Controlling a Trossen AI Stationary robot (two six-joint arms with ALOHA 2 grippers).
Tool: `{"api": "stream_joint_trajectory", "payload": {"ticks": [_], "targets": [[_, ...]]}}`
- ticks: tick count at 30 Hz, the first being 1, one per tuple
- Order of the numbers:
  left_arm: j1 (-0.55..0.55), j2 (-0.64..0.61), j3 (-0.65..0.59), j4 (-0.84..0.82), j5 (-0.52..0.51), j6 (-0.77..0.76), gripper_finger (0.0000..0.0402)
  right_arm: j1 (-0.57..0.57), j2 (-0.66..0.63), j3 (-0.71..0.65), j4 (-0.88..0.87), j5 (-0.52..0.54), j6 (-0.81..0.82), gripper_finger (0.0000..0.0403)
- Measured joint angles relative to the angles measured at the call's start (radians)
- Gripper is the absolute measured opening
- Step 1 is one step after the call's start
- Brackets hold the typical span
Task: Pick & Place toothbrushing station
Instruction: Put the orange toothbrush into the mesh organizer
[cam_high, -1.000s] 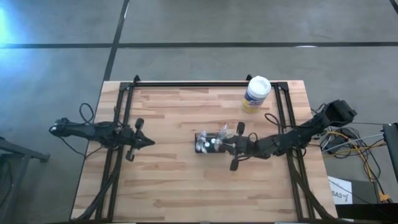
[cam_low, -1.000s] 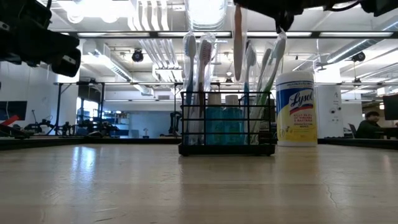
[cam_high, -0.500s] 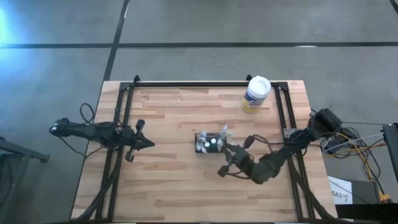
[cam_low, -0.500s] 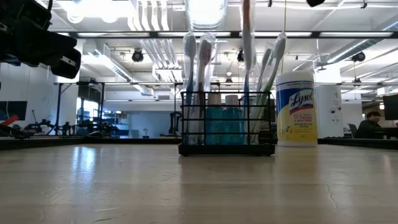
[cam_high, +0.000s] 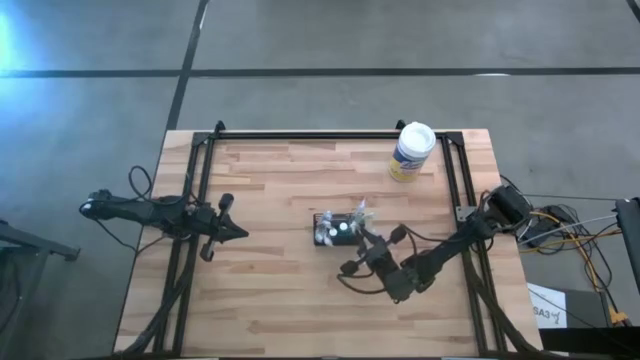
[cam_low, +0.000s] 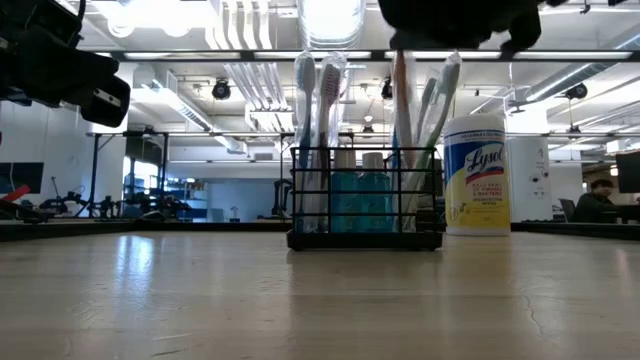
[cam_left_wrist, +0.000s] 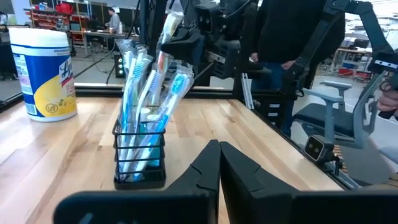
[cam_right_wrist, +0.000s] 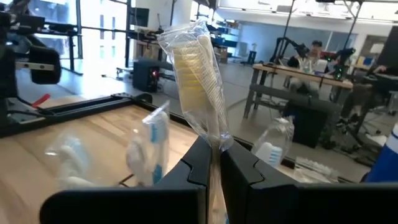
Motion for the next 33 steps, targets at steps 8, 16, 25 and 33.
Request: {"api": "stream_joint_trajectory", "payload": {"ticks": [8, 16, 25, 33], "targets": [[0.0, 0.0, 0.0, 0.0, 0.0, 0.0, 0.0007, -0.004, -0.005, -0.037, 0.001, 0.0, 0.091, 0.0013], [0.0, 0.002, -0.012, 0.023, 0.001, -0.003, 0.0011, -0.006, 0.049, -0.077, -0.02, -0.004, 0.199, 0.0013], [0.0, 0.002, -0.014, 0.024, 0.007, -0.003, 0.0004, -0.013, 0.074, -0.085, -0.022, -0.051, 0.249, 0.0013], [0.0, 0.002, -0.015, 0.02, 0.009, -0.01, 0.0017, -0.017, 0.143, -0.09, -0.016, -0.048, 0.325, 0.0013]]}}
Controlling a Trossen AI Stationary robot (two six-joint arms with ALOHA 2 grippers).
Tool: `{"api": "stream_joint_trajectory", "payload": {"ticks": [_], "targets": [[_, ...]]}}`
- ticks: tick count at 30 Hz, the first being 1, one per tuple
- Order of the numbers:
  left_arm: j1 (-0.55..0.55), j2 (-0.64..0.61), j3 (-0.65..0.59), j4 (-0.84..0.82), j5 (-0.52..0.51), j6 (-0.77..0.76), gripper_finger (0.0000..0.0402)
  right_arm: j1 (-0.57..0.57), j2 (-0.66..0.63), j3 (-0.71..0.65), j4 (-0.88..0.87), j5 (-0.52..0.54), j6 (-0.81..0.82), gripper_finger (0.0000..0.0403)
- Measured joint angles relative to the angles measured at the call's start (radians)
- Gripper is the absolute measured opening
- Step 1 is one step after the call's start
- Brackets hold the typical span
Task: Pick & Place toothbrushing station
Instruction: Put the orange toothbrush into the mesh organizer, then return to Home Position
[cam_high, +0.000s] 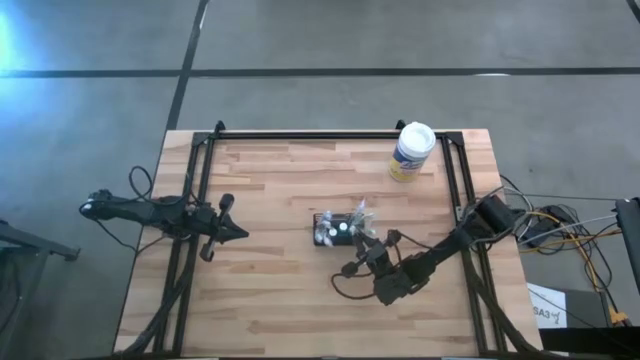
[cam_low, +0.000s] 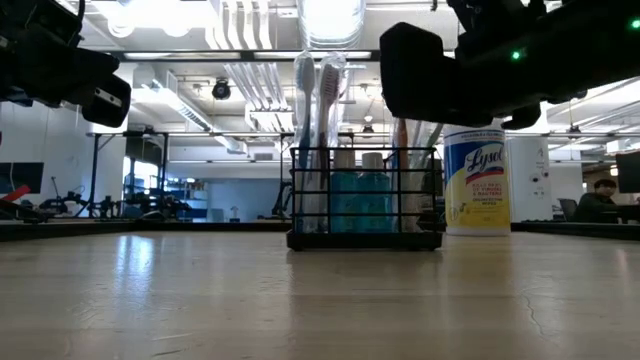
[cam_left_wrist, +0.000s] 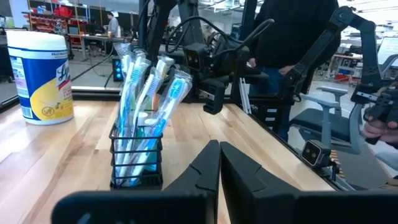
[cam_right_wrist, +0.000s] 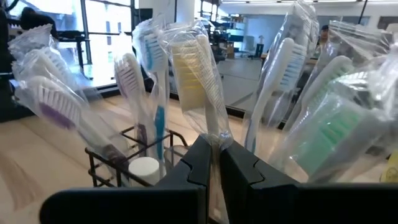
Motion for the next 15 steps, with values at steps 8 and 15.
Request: {"api": "stream_joint_trajectory", "payload": {"ticks": [8, 15], "targets": [[0.0, 0.0, 0.0, -0.001, 0.002, -0.002, 0.0014, 0.0, 0.008, 0.001, 0.002, -0.04, -0.044, 0.0024], [0.0, 0.0, -0.001, -0.002, 0.004, -0.027, 0.0018, 0.0, -0.026, 0.0, 0.001, -0.096, -0.039, 0.0088]]}}
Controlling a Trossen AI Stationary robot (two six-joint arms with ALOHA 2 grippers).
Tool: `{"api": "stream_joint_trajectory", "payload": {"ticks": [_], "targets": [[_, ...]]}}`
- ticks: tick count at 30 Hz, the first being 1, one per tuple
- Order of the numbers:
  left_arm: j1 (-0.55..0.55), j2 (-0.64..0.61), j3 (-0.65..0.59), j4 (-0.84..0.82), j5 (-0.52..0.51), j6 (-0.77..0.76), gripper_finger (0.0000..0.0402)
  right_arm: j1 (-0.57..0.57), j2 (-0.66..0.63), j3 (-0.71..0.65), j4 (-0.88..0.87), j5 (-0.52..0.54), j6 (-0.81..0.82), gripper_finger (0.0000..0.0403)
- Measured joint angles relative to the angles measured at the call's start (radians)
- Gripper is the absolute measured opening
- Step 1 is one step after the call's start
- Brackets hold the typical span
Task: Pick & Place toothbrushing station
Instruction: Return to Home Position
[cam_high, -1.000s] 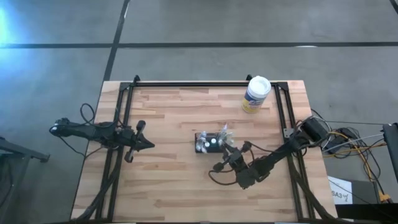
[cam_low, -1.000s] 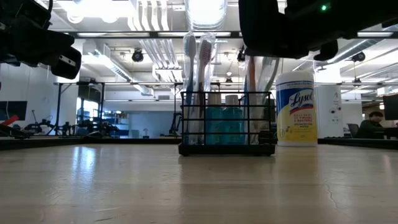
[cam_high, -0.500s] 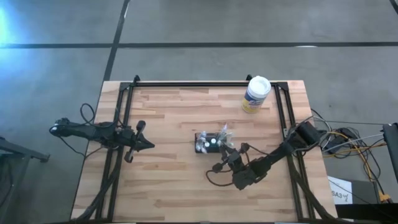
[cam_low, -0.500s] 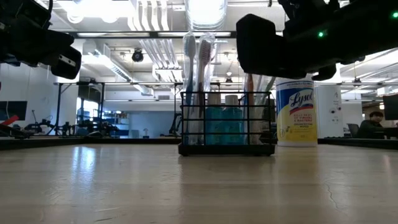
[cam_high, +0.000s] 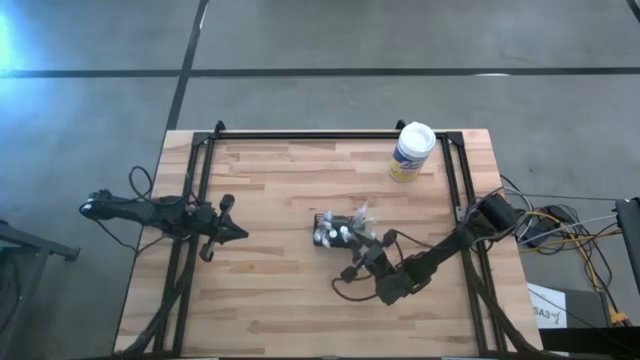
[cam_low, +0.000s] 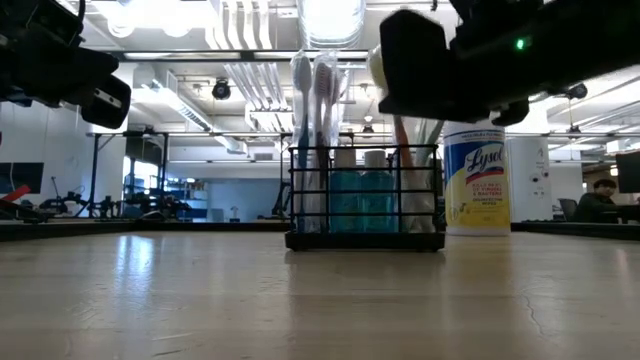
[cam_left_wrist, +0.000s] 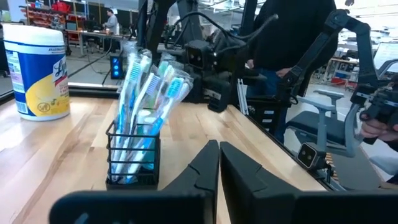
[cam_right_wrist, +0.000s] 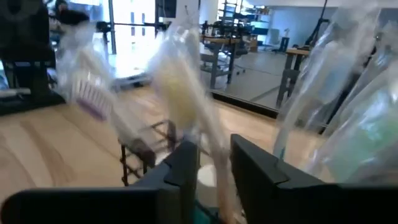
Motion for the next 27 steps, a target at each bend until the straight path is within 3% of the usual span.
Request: {"api": "stream_joint_trajectory", "payload": {"ticks": [5, 9, 16, 20, 23, 27], "targets": [[0.0, 0.0, 0.0, 0.001, 0.005, 0.002, 0.0023, 0.001, -0.063, 0.001, 0.003, 0.016, -0.022, 0.0141], [0.0, 0.0, -0.001, 0.007, 0.008, 0.006, 0.0022, 0.004, -0.114, 0.013, 0.004, 0.02, -0.135, 0.0165], [0.0, 0.0, 0.0, 0.005, 0.008, -0.015, 0.0014, 0.024, -0.152, 0.053, 0.0, 0.027, -0.313, 0.0175], [0.001, -0.001, 0.07, -0.121, 0.003, -0.009, 0.0006, 0.067, -0.213, 0.105, 0.003, 0.013, -0.524, 0.0168], [0.001, -0.003, 0.169, -0.221, -0.014, 0.03, 0.0004, 0.117, -0.283, 0.114, -0.008, -0.149, -0.671, 0.0154], [0.001, -0.003, 0.218, -0.225, -0.073, 0.09, 0.0005, 0.141, -0.435, 0.097, -0.179, -0.641, -0.672, 0.0127]]}}
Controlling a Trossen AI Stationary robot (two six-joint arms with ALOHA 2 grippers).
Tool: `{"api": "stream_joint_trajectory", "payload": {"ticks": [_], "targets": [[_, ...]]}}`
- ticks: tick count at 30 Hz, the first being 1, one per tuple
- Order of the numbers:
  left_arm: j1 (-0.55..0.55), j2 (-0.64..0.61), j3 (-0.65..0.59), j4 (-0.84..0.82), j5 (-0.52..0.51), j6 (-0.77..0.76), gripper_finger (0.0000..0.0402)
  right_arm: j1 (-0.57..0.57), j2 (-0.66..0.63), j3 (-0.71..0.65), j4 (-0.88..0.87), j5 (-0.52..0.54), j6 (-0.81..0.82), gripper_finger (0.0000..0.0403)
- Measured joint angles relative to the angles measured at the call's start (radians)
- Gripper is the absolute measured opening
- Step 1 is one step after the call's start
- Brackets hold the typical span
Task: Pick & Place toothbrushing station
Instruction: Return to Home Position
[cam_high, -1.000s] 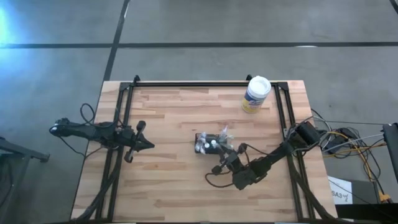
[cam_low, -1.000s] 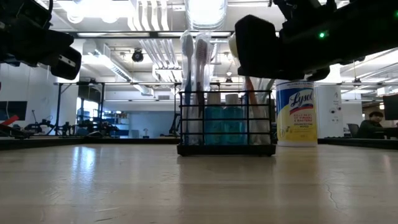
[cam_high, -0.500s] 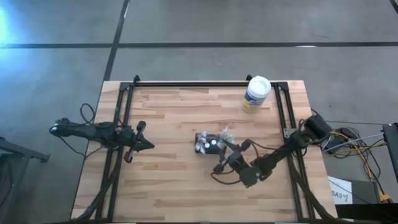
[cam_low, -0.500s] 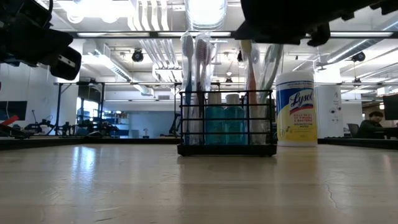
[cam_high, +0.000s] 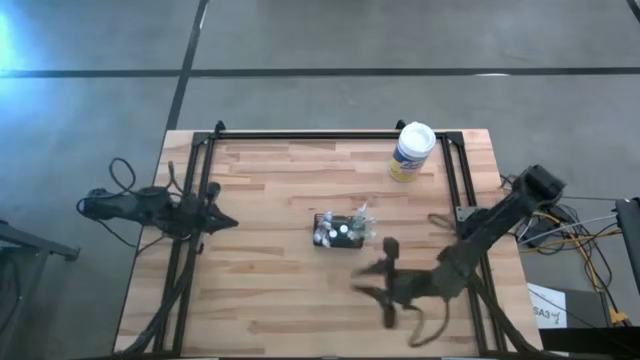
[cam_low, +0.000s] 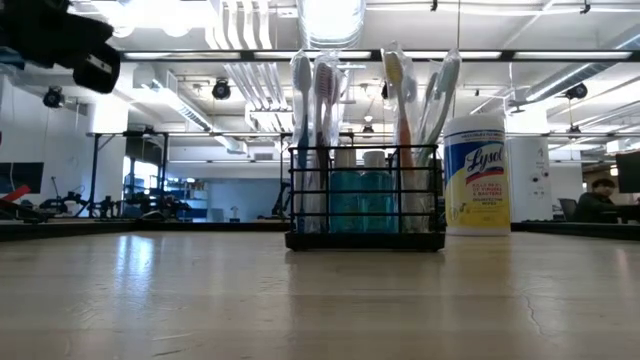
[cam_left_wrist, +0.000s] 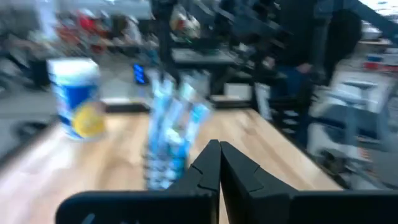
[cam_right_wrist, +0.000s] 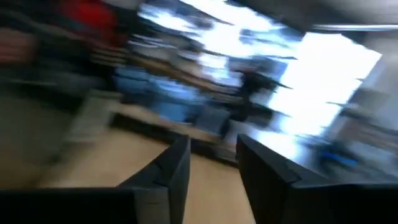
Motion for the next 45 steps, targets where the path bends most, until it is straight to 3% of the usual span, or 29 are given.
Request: {"api": "stream_joint_trajectory", "payload": {"ticks": [1, 3, 6, 8, 13, 15, 19, 23, 30, 32, 36, 40, 45], "targets": [[0.0, 0.0, 0.006, 0.008, -0.032, 0.022, 0.0006, -0.005, -0.042, 0.0, -0.083, -0.122, 0.052, 0.0118], [0.0, 0.0, 0.008, 0.011, -0.113, 0.066, 0.0006, -0.028, -0.116, -0.002, -0.236, -0.263, 0.159, 0.0102], [0.0, 0.003, -0.011, 0.03, -0.226, 0.108, 0.0003, -0.059, -0.203, -0.05, -0.327, -0.289, 0.229, 0.0075], [0.0, 0.0, -0.037, 0.075, -0.241, 0.138, 0.0003, -0.081, -0.255, -0.118, -0.275, -0.309, 0.226, 0.0055], [0.0, 0.0, -0.08, 0.146, -0.243, 0.18, 0.0002, -0.162, -0.415, -0.345, -0.082, -0.559, 0.277, 0.0013], [0.0, 0.0, -0.087, 0.146, -0.248, 0.188, 0.0003, -0.196, -0.461, -0.446, 0.016, -0.612, 0.326, 0.001], [0.001, 0.0, -0.088, 0.152, -0.27, 0.205, 0.0005, -0.226, -0.537, -0.617, 0.209, -0.622, 0.385, 0.0009], [0.001, 0.0, -0.07, 0.144, -0.279, 0.203, 0.0002, -0.218, -0.6, -0.751, 0.335, -0.516, 0.392, 0.0008], [0.001, 0.0, -0.035, 0.15, -0.279, 0.21, 0.0005, -0.211, -0.734, -0.909, 0.383, -0.47, 0.434, 0.0008], [0.002, 0.0, -0.051, 0.169, -0.273, 0.212, 0.0003, -0.211, -0.773, -0.915, 0.329, -0.451, 0.409, 0.0008], [0.005, -0.001, -0.137, 0.215, -0.16, 0.2, 0.0002, -0.217, -0.817, -0.916, 0.286, -0.41, 0.355, 0.0008], [0.008, -0.001, -0.221, 0.289, -0.185, 0.169, 0.0002, -0.216, -0.833, -0.916, 0.287, -0.411, 0.351, 0.0008], [0.009, 0.005, -0.237, 0.32, -0.165, 0.129, 0.0002, -0.215, -0.82, -0.916, 0.28, -0.426, 0.411, 0.0008]]}}
